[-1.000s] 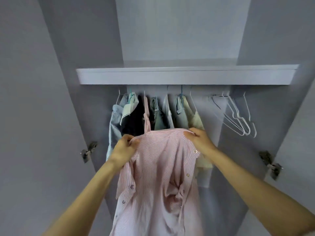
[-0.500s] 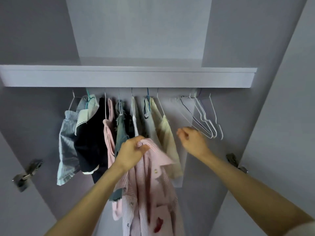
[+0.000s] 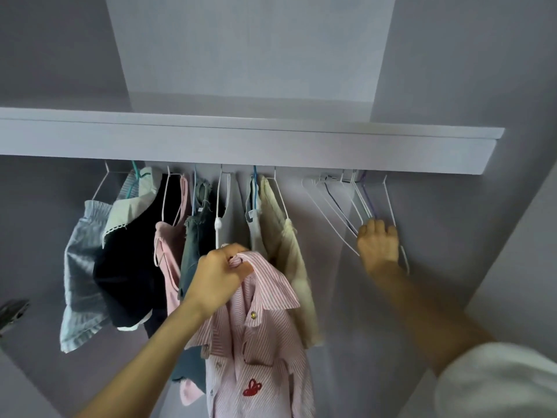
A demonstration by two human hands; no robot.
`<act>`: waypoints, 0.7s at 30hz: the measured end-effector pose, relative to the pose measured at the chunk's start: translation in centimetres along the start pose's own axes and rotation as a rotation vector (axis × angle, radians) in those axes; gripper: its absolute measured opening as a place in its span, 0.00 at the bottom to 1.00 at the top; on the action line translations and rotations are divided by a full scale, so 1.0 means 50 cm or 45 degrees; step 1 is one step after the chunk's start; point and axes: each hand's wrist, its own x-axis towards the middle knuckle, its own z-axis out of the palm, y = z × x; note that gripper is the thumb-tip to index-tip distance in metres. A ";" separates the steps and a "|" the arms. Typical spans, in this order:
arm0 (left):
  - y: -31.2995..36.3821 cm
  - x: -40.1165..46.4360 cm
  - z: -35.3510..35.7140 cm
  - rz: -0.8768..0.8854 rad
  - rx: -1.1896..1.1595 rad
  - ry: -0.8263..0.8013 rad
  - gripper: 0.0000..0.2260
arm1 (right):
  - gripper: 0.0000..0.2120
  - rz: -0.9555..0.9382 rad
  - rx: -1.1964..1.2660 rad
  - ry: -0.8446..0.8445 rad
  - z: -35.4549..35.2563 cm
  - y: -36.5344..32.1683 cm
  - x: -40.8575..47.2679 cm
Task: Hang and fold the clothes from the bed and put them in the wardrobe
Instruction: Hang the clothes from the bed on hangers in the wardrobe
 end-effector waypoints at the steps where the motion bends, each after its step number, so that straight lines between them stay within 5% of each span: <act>1: -0.001 0.000 0.000 -0.004 0.034 0.013 0.09 | 0.17 0.007 0.010 -0.037 -0.003 0.000 -0.002; 4: -0.003 0.004 -0.002 -0.034 0.138 0.057 0.10 | 0.15 0.042 0.062 0.093 -0.043 -0.007 -0.018; 11: -0.004 -0.010 -0.022 0.011 0.293 0.075 0.09 | 0.14 0.218 0.806 0.060 -0.068 -0.058 -0.014; 21: -0.033 -0.061 -0.065 -0.043 0.236 0.118 0.09 | 0.12 0.322 1.201 0.227 -0.088 -0.093 -0.073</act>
